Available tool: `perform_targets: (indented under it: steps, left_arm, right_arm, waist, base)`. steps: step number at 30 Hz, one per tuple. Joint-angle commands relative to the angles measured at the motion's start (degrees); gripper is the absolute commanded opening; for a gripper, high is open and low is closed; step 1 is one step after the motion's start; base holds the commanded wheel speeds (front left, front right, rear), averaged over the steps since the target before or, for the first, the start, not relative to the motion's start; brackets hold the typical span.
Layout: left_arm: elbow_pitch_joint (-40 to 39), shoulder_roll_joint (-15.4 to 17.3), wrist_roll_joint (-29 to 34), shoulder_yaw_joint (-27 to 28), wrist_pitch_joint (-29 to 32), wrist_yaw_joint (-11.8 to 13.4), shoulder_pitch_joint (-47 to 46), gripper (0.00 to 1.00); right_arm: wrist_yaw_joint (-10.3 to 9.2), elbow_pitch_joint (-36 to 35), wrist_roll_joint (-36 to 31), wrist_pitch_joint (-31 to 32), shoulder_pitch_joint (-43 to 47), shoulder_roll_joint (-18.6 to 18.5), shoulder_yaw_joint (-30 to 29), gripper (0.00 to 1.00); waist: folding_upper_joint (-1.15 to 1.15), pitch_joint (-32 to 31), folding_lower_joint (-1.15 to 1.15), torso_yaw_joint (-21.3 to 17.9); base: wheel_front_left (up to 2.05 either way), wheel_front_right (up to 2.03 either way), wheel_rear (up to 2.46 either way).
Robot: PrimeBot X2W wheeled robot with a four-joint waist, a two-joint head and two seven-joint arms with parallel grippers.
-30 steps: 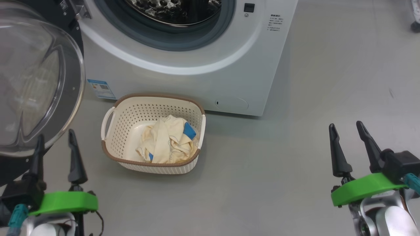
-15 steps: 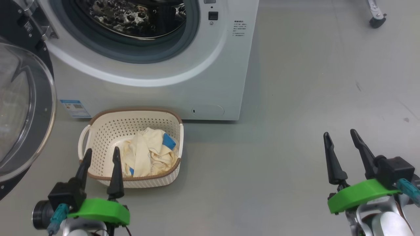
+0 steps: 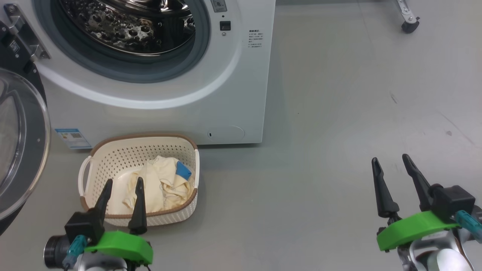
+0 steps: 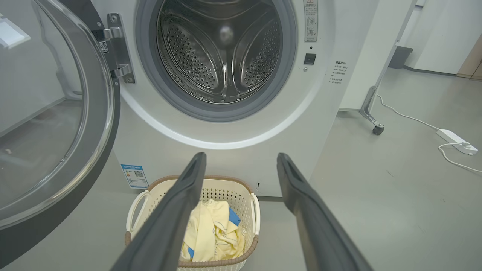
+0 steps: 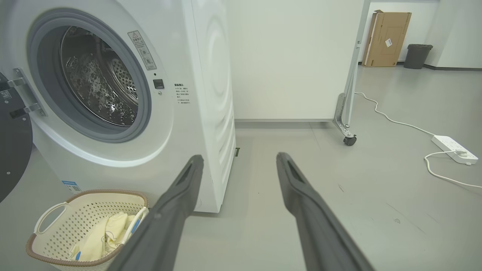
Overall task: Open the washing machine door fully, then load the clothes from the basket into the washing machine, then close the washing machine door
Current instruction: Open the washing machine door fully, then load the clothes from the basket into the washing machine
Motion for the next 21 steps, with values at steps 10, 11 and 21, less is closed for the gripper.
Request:
perform_targets:
  steps: [10, 11, 21]
  left_arm:
    - [-1.1, 1.3, 0.0, 1.4, -0.3, 1.1, -2.7, 1.0]
    - [-1.1, 1.4, -0.1, 1.4, -0.3, 1.2, -2.8, 1.0]
    - [-1.0, 1.9, -0.3, 1.0, -0.7, 1.7, -3.5, 1.0]
  right_arm:
    - [0.08, -2.0, 0.2, -0.6, -1.0, -0.5, 1.2, 1.0]
    - [0.08, -2.0, 0.2, -0.6, -1.0, -0.5, 1.2, 1.0]
    - [0.08, -1.9, 0.3, -0.6, -1.2, -0.5, 1.7, 1.0]
  waist:
    - [0.0, 0.1, 0.0, -0.3]
    - [0.0, 0.1, 0.0, -0.3]
    - [0.0, 0.4, 0.0, 0.0]
  base:
    - [0.0, 0.0, 0.0]
    - [0.0, 0.0, 0.0]
    - [0.0, 0.0, 0.0]
